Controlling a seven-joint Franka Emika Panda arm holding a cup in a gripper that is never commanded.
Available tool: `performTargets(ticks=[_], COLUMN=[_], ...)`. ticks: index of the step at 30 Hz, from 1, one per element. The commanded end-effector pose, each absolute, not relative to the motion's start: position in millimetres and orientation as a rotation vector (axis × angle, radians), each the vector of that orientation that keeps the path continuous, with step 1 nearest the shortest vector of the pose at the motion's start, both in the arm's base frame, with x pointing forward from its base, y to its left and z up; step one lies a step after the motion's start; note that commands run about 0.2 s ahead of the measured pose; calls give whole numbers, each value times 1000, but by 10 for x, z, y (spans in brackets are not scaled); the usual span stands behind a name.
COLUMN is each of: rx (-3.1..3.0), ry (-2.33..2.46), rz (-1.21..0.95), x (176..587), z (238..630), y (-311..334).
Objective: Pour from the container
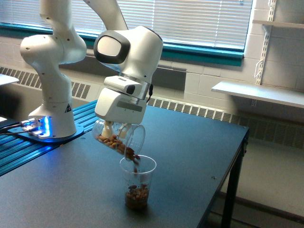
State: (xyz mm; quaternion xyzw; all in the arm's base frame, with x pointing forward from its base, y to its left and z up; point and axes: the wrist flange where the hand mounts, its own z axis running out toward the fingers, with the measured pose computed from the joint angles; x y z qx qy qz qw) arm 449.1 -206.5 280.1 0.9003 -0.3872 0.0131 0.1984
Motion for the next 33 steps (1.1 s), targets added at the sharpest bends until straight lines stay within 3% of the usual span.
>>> performTargets(ticks=[1,33], rx=[2521,2503], ry=[-1034,-979], rz=[30,-29], x=[4548,4613], z=[2817,2808], y=[-2034,-2028])
